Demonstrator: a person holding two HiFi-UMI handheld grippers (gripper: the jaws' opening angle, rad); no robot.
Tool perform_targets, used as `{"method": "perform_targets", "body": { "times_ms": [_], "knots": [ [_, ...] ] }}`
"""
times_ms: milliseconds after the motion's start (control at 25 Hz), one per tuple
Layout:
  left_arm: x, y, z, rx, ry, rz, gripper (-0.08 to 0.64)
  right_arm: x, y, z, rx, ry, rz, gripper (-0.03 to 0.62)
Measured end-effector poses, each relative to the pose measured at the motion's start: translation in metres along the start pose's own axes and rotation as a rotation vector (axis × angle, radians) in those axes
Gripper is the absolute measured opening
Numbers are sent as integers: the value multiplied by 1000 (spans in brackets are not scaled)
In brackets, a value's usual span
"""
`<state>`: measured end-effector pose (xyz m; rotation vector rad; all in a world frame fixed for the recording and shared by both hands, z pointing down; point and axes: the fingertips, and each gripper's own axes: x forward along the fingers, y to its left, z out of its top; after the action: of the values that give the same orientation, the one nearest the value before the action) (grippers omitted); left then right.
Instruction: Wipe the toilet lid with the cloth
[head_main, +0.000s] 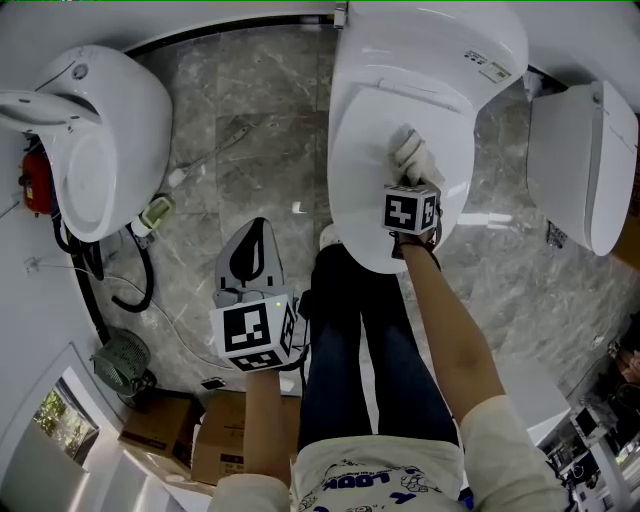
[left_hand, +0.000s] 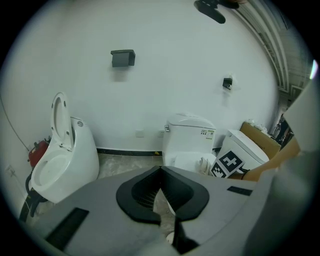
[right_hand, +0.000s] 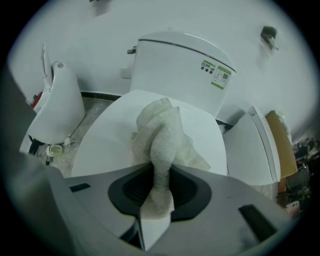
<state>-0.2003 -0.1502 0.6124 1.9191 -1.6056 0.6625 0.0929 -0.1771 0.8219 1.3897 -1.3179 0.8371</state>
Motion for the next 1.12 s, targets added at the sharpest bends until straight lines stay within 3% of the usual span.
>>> {"method": "perform_targets", "body": {
  "times_ms": [680, 1120],
  "knots": [
    [-23, 47, -16, -55, -7, 78, 3, -10, 81, 7, -151, -24, 111, 78],
    [-27, 52, -24, -75, -8, 91, 3, -17, 122, -3, -265, -42, 191, 80]
  ]
}}
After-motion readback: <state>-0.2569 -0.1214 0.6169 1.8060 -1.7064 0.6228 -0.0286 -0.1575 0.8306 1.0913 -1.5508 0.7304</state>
